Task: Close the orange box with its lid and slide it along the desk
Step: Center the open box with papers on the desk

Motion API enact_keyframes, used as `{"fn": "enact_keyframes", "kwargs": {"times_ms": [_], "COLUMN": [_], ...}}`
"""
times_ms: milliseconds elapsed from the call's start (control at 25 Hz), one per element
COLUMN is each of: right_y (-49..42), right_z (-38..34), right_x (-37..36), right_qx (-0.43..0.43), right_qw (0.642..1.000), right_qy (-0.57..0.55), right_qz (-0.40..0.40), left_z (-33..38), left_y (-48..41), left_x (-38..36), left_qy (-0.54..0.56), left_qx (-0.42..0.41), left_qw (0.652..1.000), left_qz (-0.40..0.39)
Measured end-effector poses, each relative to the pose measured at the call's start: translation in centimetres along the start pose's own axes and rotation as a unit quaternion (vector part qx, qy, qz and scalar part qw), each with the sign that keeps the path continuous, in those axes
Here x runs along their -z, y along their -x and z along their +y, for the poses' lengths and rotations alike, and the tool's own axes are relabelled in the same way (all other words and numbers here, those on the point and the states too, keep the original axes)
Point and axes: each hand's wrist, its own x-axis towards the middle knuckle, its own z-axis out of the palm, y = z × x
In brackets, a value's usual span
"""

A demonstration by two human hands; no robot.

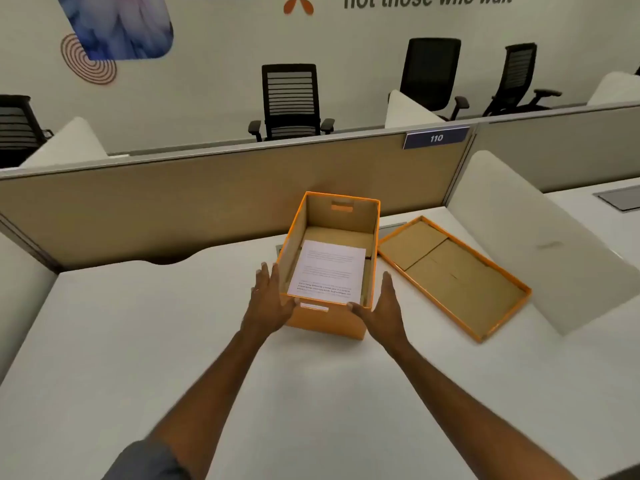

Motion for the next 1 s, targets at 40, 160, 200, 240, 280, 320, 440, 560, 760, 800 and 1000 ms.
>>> {"fn": "enact_keyframes", "kwargs": {"times_ms": [40,160,200,240,280,320,440,560,760,800,1000], "right_y": [-0.9,-2.4,-3.0,-3.4,-3.8,-3.9,-4.5,-4.8,-4.1,-3.4,2.0], "right_z": [0.6,1.1,1.5,1.7,1.9,1.8,2.1,1.7,1.6,1.5,1.5], "right_x": [-0.1,0.2,0.2,0.3,0.4,0.7,1.0,1.6,3.0,3.3,4.2], "right_qx": [-0.016,-0.081,-0.087,-0.089,-0.084,-0.078,-0.071,-0.07,-0.059,-0.056,-0.041], "right_qw": [1.0,0.994,0.992,0.99,0.99,0.989,0.99,0.992,0.989,0.989,0.987], "right_qy": [-0.011,-0.056,-0.073,-0.08,-0.087,-0.083,-0.062,-0.012,0.03,0.032,0.008], "right_qz": [-0.004,-0.046,-0.056,-0.068,-0.079,-0.089,-0.102,-0.103,-0.131,-0.132,-0.153], "left_z": [-0.4,-1.3,-1.5,-1.6,-1.8,-1.9,-1.8,-1.1,-0.3,-0.1,0.1], "left_y": [-1.1,-3.3,-3.8,-3.9,-4.0,-4.0,-4.3,-3.7,0.2,1.4,8.3], "left_x": [-0.2,0.7,0.8,0.8,0.9,1.1,1.3,1.1,0.3,0.1,-0.3], "left_qy": [-0.007,0.051,0.085,0.103,0.118,0.13,0.165,0.163,0.15,0.155,0.157], "left_qx": [0.034,0.094,0.086,0.077,0.069,0.066,0.092,0.115,0.138,0.142,0.142], "left_qw": [0.999,0.993,0.991,0.99,0.99,0.989,0.982,0.98,0.978,0.976,0.973], "left_qz": [-0.009,-0.051,-0.053,-0.051,-0.046,-0.038,-0.018,-0.003,0.041,0.05,0.093]}}
